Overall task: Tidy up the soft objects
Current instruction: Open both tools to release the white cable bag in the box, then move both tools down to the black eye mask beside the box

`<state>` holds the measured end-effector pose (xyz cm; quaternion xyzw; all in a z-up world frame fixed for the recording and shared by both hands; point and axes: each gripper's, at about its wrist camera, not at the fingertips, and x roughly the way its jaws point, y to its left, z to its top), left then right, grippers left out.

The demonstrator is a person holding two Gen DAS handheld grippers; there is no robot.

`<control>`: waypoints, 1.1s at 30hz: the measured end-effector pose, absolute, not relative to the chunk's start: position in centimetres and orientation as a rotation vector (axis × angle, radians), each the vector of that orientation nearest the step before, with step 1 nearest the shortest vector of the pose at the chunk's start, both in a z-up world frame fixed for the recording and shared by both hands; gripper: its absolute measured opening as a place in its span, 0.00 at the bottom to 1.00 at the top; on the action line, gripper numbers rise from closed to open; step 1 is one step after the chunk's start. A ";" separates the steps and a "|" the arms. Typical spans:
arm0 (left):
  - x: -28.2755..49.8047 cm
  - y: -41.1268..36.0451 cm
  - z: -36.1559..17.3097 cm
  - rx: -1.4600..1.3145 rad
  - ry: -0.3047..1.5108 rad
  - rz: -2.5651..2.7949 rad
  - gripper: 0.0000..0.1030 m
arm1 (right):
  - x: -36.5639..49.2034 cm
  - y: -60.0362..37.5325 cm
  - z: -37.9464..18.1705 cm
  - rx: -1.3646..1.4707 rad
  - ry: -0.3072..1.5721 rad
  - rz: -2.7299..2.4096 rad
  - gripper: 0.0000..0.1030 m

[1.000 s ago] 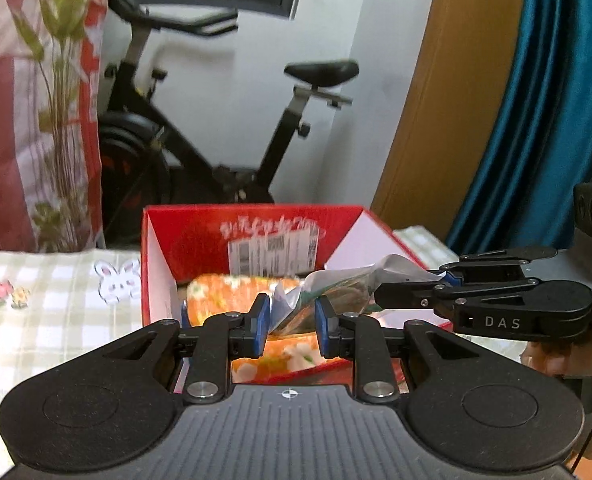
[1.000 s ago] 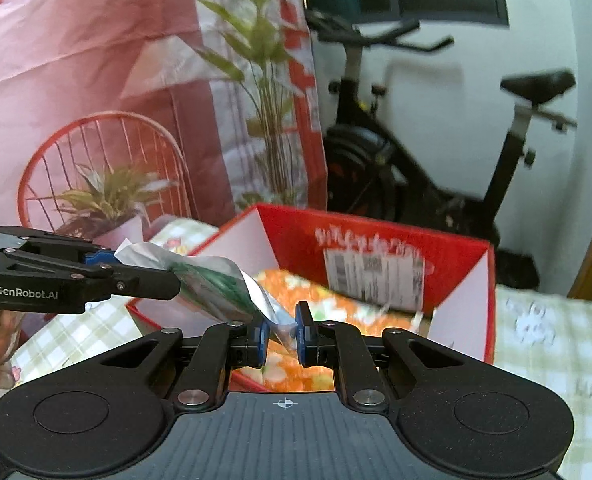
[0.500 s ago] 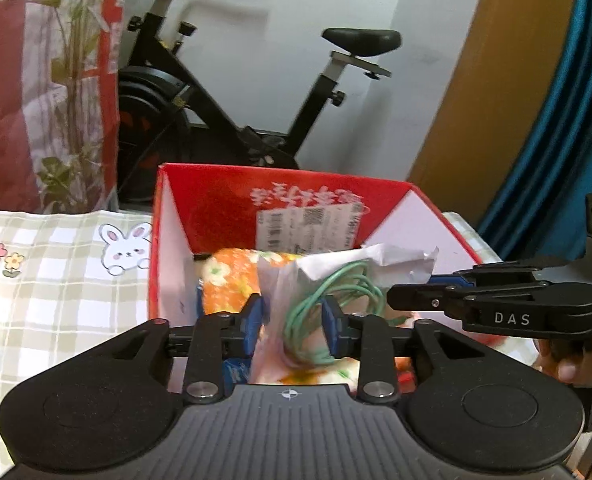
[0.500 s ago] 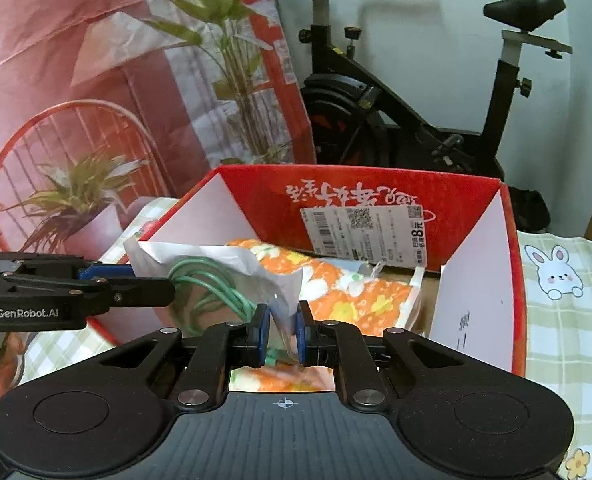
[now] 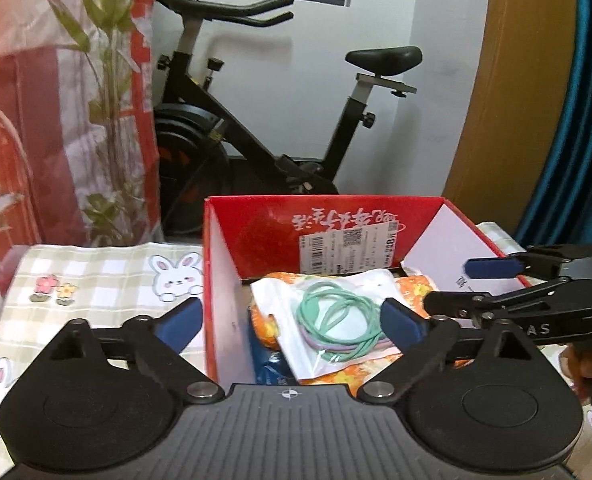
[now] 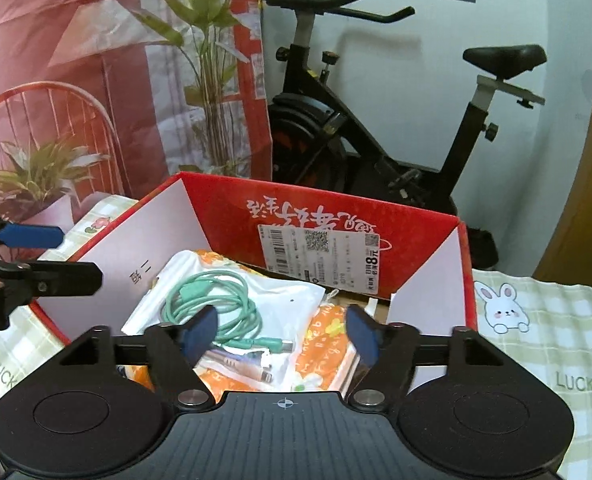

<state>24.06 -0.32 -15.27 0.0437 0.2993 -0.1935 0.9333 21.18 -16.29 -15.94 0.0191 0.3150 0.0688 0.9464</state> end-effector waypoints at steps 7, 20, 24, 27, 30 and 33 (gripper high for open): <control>19.0 1.0 -15.0 0.148 0.546 -0.295 1.00 | 16.8 -15.5 -14.9 0.013 0.540 0.104 1.00; 11.3 4.6 -15.7 0.083 0.561 -0.208 1.00 | 7.4 -15.8 -14.9 0.069 0.440 0.083 1.00; 9.9 3.9 -15.7 0.102 0.552 -0.209 1.00 | 5.6 -15.2 -15.8 0.070 0.447 0.088 1.00; 9.0 3.1 -16.1 0.117 0.546 -0.211 1.00 | 4.4 -14.6 -16.4 0.052 0.445 0.089 1.00; 8.5 2.5 -16.7 0.108 0.554 -0.228 1.00 | 3.6 -14.2 -16.8 0.043 0.444 0.091 1.00; 8.0 2.2 -17.4 0.101 0.566 -0.244 1.00 | 3.1 -14.1 -17.2 0.048 0.448 0.087 1.00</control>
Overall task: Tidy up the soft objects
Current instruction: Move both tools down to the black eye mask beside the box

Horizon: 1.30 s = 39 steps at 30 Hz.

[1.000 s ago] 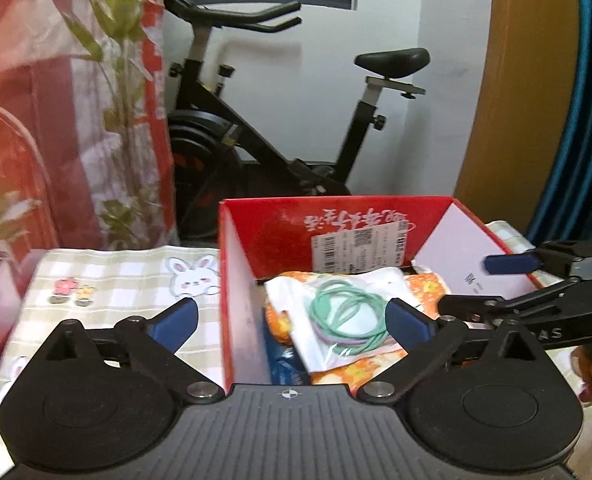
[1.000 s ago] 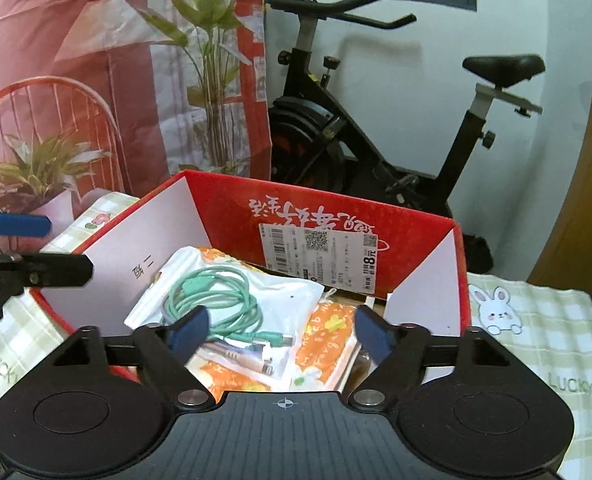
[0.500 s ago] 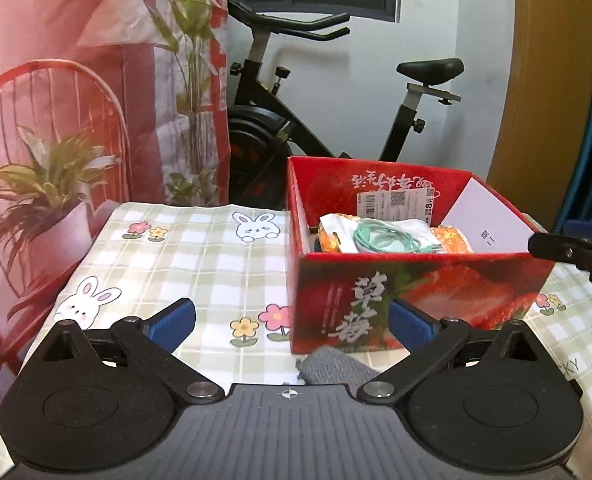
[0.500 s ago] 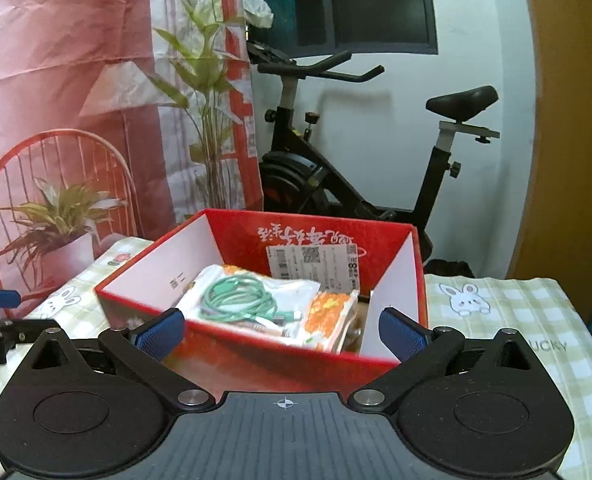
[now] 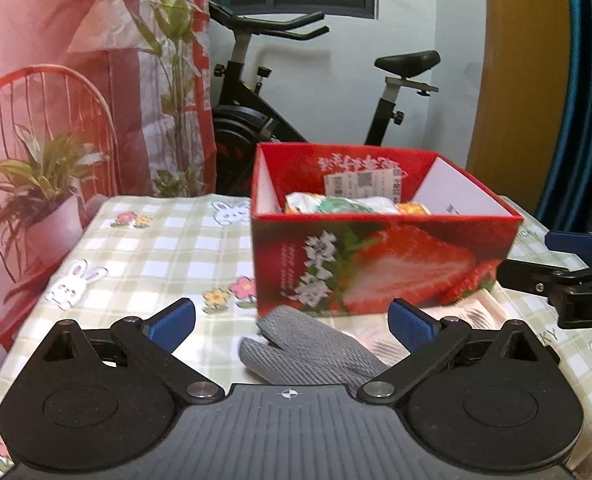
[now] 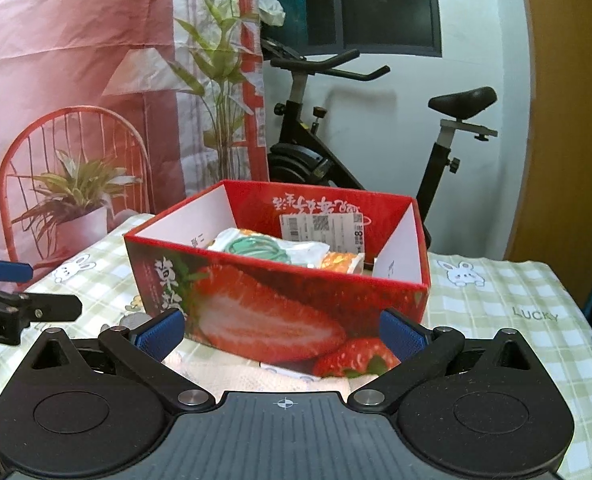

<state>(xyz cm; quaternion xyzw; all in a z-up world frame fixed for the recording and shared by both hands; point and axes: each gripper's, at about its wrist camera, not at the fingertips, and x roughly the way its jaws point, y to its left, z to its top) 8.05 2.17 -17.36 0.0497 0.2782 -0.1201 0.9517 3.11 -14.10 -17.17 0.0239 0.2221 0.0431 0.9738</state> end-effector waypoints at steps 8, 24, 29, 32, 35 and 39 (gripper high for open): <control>7.3 2.1 -19.7 0.085 0.618 -0.268 1.00 | 1.5 -14.5 -19.1 0.040 0.475 0.049 1.00; 6.9 2.1 -22.0 0.039 0.696 -0.338 0.95 | -0.7 -15.2 -22.3 0.033 0.579 0.053 0.99; 7.4 2.2 -22.9 -0.010 0.740 -0.364 0.79 | -0.4 -14.7 -23.3 0.007 0.612 0.039 0.98; 7.5 2.3 -23.2 -0.026 0.750 -0.389 0.77 | -0.3 -14.5 -23.8 0.001 0.634 0.054 0.98; 7.5 2.2 -23.8 -0.047 0.766 -0.419 0.77 | 0.0 -14.5 -24.4 0.015 0.660 0.061 0.98; 7.7 2.0 -24.5 -0.064 0.786 -0.443 0.76 | 0.1 -14.4 -25.0 0.017 0.678 0.073 0.98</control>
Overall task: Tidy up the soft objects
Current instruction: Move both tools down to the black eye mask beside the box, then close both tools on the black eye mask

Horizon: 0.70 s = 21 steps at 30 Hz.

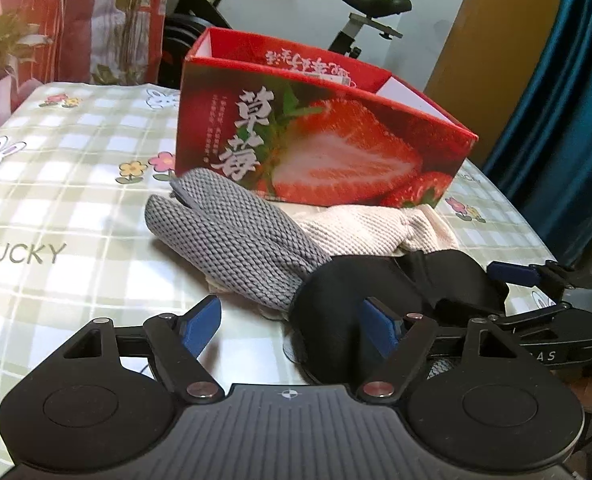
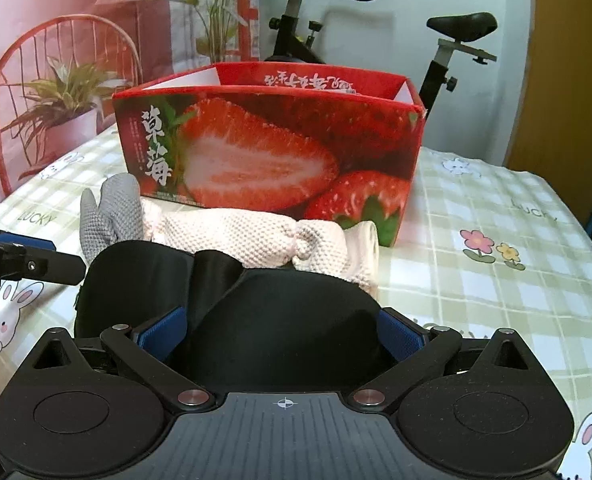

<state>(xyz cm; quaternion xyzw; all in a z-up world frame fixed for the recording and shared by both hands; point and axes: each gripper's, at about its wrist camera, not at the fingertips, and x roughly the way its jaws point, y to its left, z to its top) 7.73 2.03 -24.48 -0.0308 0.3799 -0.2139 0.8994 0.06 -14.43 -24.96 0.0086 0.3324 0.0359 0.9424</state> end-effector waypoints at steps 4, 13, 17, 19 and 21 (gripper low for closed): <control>7.7 1.4 -24.9 -0.056 0.794 -0.458 0.76 | 0.2 -14.4 -25.3 0.030 0.684 0.078 0.97; 7.9 1.3 -25.6 -0.059 0.811 -0.457 0.76 | 0.9 -14.0 -25.8 0.028 0.696 0.094 0.97; 8.1 0.8 -26.0 -0.047 0.823 -0.467 0.76 | 1.0 -13.8 -25.9 0.031 0.697 0.098 0.97; 8.3 0.6 -26.3 -0.052 0.835 -0.472 0.76 | 1.1 -13.7 -26.0 0.032 0.696 0.100 0.97; 8.4 0.6 -26.7 -0.062 0.846 -0.475 0.75 | 1.1 -13.8 -26.1 0.038 0.696 0.103 0.97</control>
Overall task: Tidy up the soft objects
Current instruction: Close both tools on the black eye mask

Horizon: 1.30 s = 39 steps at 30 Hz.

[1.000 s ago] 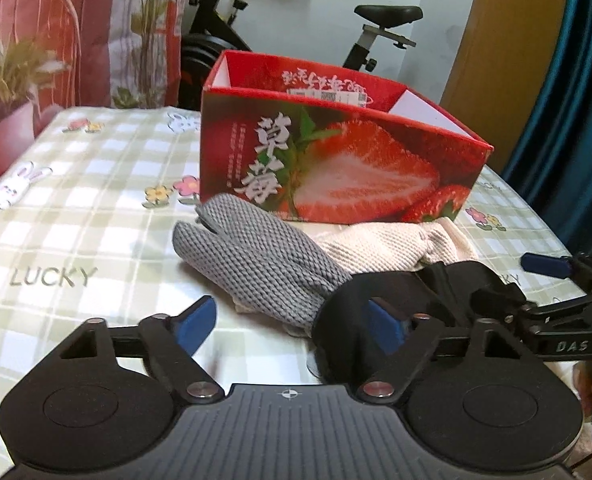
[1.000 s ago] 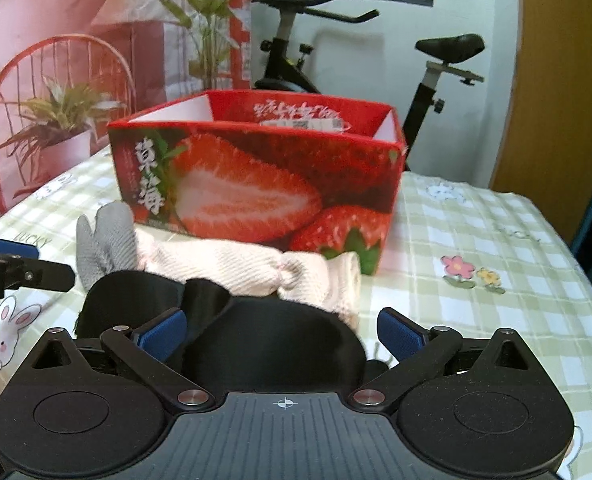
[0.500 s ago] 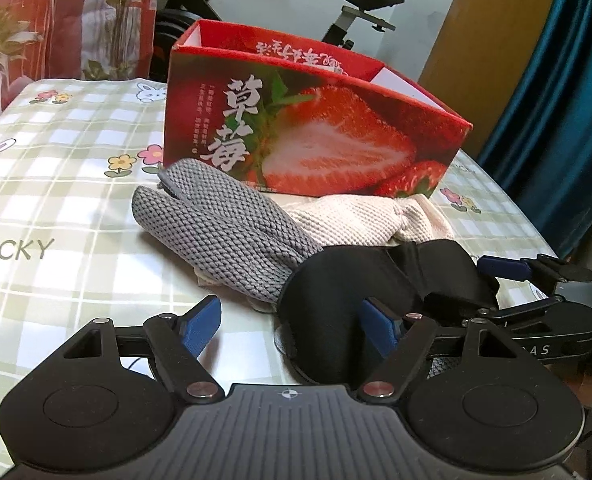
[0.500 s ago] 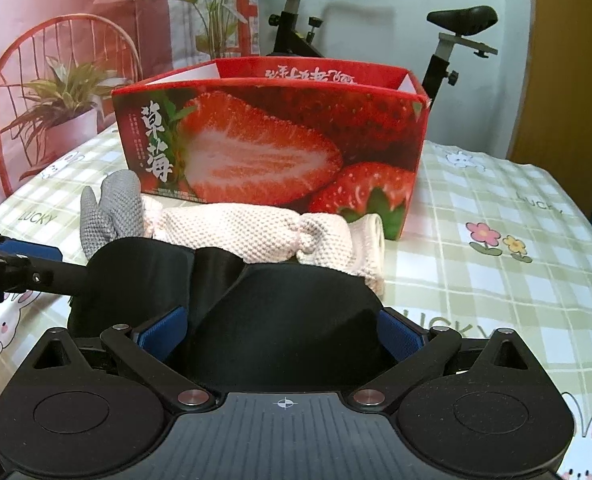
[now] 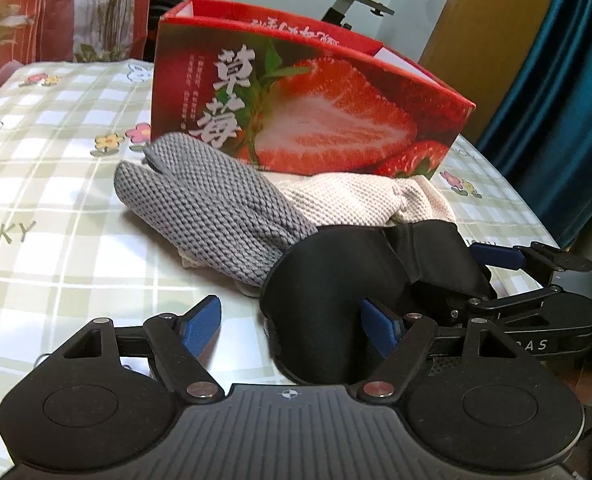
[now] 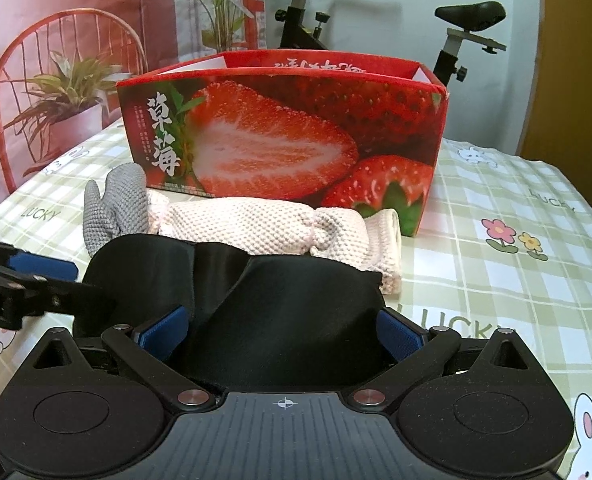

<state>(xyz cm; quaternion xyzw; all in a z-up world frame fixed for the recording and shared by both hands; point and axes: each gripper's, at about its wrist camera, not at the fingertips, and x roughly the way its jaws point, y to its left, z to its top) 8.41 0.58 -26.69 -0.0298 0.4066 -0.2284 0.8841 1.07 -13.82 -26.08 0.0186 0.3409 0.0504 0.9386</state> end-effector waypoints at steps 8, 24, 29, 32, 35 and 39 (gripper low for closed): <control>8.0 0.5 -26.8 -0.082 0.829 -0.524 0.36 | 0.9 -13.8 -26.0 0.042 0.688 0.109 0.96; 8.0 2.8 -25.7 -0.101 0.773 -0.410 0.19 | 0.2 -14.3 -24.7 0.068 0.647 0.122 0.90; 8.3 4.0 -26.2 -0.125 0.787 -0.387 0.19 | 0.3 -15.4 -24.8 0.123 0.645 0.106 0.87; 8.5 4.1 -26.5 -0.133 0.795 -0.381 0.19 | 0.6 -15.8 -24.8 0.153 0.644 0.124 0.81; 8.6 3.9 -26.7 -0.128 0.792 -0.380 0.20 | 0.9 -15.6 -24.9 0.145 0.649 0.139 0.81; 8.9 4.1 -27.2 -0.144 0.797 -0.384 0.21 | 1.5 -15.7 -25.4 0.200 0.672 0.143 0.81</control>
